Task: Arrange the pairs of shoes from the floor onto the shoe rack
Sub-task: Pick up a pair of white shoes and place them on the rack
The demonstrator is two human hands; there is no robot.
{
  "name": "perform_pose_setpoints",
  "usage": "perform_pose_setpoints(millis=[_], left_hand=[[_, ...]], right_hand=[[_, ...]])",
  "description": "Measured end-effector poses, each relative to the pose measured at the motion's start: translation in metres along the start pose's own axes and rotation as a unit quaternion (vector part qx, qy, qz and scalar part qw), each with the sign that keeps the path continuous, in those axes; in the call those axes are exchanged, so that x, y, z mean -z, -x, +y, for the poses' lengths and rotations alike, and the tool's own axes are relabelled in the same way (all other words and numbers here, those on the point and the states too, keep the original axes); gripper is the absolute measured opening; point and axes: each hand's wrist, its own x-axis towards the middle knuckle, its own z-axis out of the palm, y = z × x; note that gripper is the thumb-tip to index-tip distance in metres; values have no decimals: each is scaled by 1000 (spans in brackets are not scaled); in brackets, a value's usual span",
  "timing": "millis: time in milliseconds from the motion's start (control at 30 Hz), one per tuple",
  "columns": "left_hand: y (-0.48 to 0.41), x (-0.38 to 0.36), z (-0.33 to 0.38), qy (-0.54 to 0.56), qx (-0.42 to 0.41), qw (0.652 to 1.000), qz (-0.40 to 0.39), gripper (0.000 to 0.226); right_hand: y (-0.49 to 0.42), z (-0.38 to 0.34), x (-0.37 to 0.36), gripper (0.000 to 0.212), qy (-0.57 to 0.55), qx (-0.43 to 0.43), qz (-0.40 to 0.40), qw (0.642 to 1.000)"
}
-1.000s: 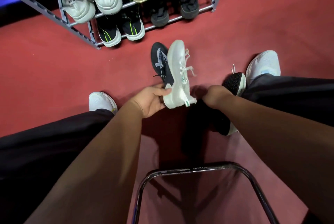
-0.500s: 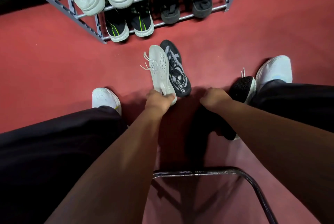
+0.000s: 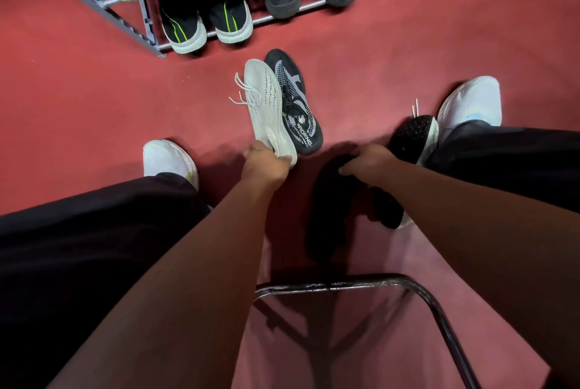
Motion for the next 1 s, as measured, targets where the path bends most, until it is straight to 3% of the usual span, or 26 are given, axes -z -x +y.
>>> perform_pose_setpoints(millis=[167, 267, 367, 433, 533, 600, 733, 867, 1000], left_hand=[[3, 4, 3, 7, 10, 1000, 2, 75], [6, 4, 8, 9, 25, 1000, 3, 73], [7, 5, 9, 7, 28, 1000, -1, 75], [7, 6, 6, 6, 28, 1000, -6, 77], [6, 7, 3, 11, 29, 1000, -6, 79], [5, 6, 3, 16, 27, 999, -3, 79], [1, 4, 12, 38, 42, 998, 7, 83], [-2, -1, 19, 28, 55, 998, 11, 84], [-3, -5, 18, 20, 56, 998, 21, 85]], right_hand=[[-5, -25, 27, 34, -188, -11, 147, 971], [-5, -47, 60, 40, -229, 2, 245, 942], [-3, -66, 81, 45, -389, 52, 227, 891], [-3, -69, 82, 36, -447, 77, 194, 870], [-2, -54, 74, 25, -249, 63, 224, 940], [-1, -35, 68, 29, -108, 30, 233, 966], [-7, 7, 54, 66, 130, -80, 295, 943], [-13, 28, 47, 69, 113, -157, 293, 936], [-28, 31, 58, 60, 40, -93, 245, 964]])
